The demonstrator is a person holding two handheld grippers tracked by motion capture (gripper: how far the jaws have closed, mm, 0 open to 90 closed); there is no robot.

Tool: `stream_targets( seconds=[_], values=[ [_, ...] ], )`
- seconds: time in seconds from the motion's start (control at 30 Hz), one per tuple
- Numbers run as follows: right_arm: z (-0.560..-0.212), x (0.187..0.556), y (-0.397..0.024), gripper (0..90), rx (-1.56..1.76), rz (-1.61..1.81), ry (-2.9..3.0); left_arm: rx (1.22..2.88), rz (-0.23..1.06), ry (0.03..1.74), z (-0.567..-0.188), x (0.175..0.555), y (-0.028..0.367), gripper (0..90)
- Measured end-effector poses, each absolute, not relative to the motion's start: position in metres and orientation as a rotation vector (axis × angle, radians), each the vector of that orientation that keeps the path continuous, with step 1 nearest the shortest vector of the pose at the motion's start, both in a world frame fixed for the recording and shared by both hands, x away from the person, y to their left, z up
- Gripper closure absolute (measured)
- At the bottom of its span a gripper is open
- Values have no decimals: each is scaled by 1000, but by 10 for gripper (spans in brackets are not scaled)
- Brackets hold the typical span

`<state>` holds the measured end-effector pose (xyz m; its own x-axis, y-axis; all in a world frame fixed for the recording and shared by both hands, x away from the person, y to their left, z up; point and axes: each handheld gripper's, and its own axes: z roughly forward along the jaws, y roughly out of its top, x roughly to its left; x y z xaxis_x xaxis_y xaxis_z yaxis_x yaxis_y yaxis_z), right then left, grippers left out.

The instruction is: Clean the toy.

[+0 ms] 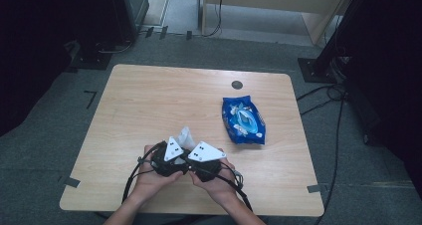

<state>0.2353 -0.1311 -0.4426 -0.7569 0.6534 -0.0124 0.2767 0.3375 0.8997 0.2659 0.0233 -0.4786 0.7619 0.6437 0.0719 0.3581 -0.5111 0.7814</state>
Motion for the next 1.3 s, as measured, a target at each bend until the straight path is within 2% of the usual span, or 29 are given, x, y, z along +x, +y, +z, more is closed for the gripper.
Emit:
stream_targets(
  seconds=[0.33,0.7,0.93,1.1,1.3],
  values=[
    [-448,257,-161,876,973,1384,2140,2151,433,749,-477,267,25,341],
    [-462,287,-221,859,1286,1340,1986,2050,427,825,-467,278,49,341],
    [-460,284,-218,595,1211,1459,1994,1991,444,875,-456,284,68,340],
    [-465,276,-198,484,1069,1552,2108,1975,442,888,-451,285,74,340],
    [-481,265,-164,293,980,1601,2164,1956,426,884,-446,284,73,340]
  ],
)
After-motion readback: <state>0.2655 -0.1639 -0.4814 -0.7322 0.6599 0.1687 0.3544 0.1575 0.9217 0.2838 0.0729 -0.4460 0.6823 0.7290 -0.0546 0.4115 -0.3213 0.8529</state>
